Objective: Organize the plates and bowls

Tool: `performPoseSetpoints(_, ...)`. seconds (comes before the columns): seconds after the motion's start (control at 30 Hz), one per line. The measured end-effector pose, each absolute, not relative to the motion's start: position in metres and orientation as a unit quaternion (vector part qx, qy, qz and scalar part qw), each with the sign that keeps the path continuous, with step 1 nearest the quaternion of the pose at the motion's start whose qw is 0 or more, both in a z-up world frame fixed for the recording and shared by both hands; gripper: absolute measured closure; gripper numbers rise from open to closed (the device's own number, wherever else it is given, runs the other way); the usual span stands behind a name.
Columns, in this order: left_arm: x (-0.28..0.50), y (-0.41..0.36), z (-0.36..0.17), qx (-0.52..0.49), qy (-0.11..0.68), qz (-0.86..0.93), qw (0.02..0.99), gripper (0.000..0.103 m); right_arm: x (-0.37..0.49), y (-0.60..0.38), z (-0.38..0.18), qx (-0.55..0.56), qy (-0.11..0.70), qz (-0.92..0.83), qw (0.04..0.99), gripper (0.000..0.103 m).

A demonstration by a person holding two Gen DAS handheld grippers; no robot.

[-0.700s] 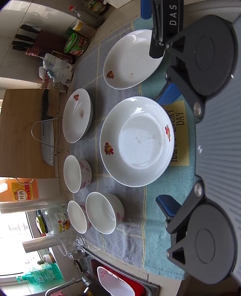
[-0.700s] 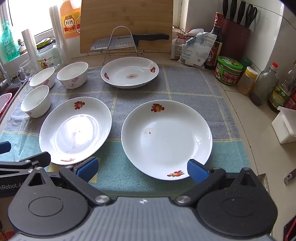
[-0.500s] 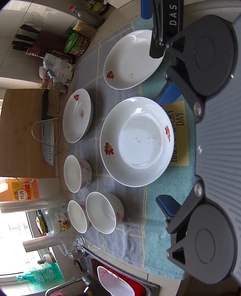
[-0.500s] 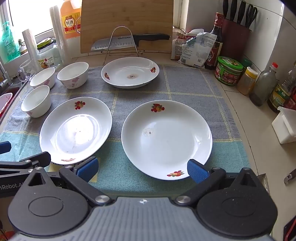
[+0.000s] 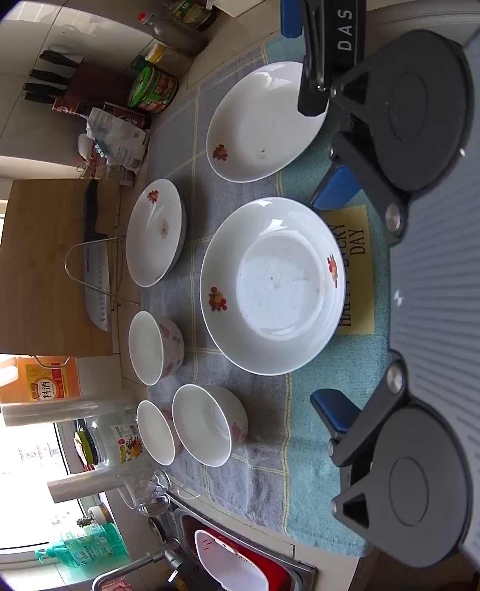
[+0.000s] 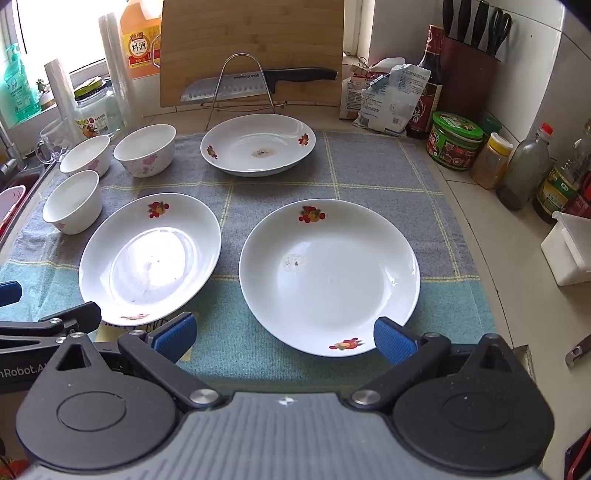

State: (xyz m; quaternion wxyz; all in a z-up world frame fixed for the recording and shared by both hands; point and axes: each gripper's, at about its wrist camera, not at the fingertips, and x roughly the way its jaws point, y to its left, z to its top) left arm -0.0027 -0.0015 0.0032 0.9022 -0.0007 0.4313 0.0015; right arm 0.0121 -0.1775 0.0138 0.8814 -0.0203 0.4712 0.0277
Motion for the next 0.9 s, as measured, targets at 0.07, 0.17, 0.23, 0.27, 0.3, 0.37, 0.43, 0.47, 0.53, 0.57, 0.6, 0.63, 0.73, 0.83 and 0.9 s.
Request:
performPoseSetpoints(0.07,-0.0027,-0.0013,0.0033,-0.001,0.431,0.001,0.902,0.001,0.0121,-0.1776,0.0142,-0.02,0.471,0.028,0.881,0.0)
performPoseSetpoints(0.17,-0.0043,-0.003,0.0048,-0.001,0.43,0.002,0.903,0.001,0.0111,-0.1787,0.0149,-0.02,0.47,0.028,0.882,0.0)
performPoseSetpoints(0.23,-0.0054,-0.0041,0.0055,0.0,0.429,0.002,0.903,0.001,0.0099,-0.1799,0.0157,-0.019,0.469,0.028,0.882,0.0)
performPoseSetpoints(0.27,-0.0054,-0.0041,0.0057,0.0,0.429,0.002,0.903,0.001,0.0097,-0.1801,0.0158,-0.019,0.469,0.028,0.883,0.0)
performPoseSetpoints(0.3,-0.0054,-0.004,0.0058,0.0,0.429,0.002,0.903,0.001,0.0099,-0.1798,0.0157,-0.019,0.469,0.028,0.882,0.0)
performPoseSetpoints(0.37,-0.006,-0.0046,0.0063,0.0,0.429,0.003,0.903,0.001,0.0099,-0.1799,0.0159,-0.019,0.469,0.028,0.883,0.0)
performPoseSetpoints(0.43,-0.0069,-0.0053,0.0072,-0.001,0.428,0.004,0.904,0.001,0.0093,-0.1803,0.0162,-0.019,0.468,0.028,0.883,0.0)
performPoseSetpoints(0.47,-0.0073,-0.0055,0.0076,-0.001,0.428,0.004,0.904,0.001,0.0089,-0.1807,0.0164,-0.02,0.468,0.028,0.883,0.0)
performPoseSetpoints(0.53,-0.0073,-0.0053,0.0076,-0.001,0.428,0.004,0.904,0.001,0.0078,-0.1817,0.0172,-0.02,0.467,0.028,0.884,0.0)
performPoseSetpoints(0.57,-0.0074,-0.0053,0.0076,-0.001,0.428,0.004,0.904,0.001,0.007,-0.1817,0.0181,-0.021,0.466,0.028,0.884,0.0)
performPoseSetpoints(0.6,-0.0077,-0.0056,0.0081,0.0,0.428,0.004,0.904,0.001,0.0069,-0.1821,0.0184,-0.021,0.466,0.028,0.884,0.0)
performPoseSetpoints(0.63,-0.008,-0.0063,0.0091,0.0,0.427,0.005,0.904,0.001,0.0066,-0.1821,0.0185,-0.021,0.466,0.028,0.884,0.0)
performPoseSetpoints(0.73,-0.0078,-0.007,0.0105,0.0,0.426,0.006,0.905,0.001,0.0072,-0.1829,0.0191,-0.022,0.466,0.028,0.884,0.0)
performPoseSetpoints(0.83,-0.0073,-0.0078,0.0112,0.0,0.426,0.007,0.905,0.001,0.0073,-0.1833,0.0192,-0.022,0.465,0.028,0.884,0.0)
performPoseSetpoints(0.9,-0.0075,-0.0077,0.011,0.0,0.426,0.007,0.905,0.001,0.0071,-0.1834,0.0191,-0.022,0.465,0.027,0.885,0.0)
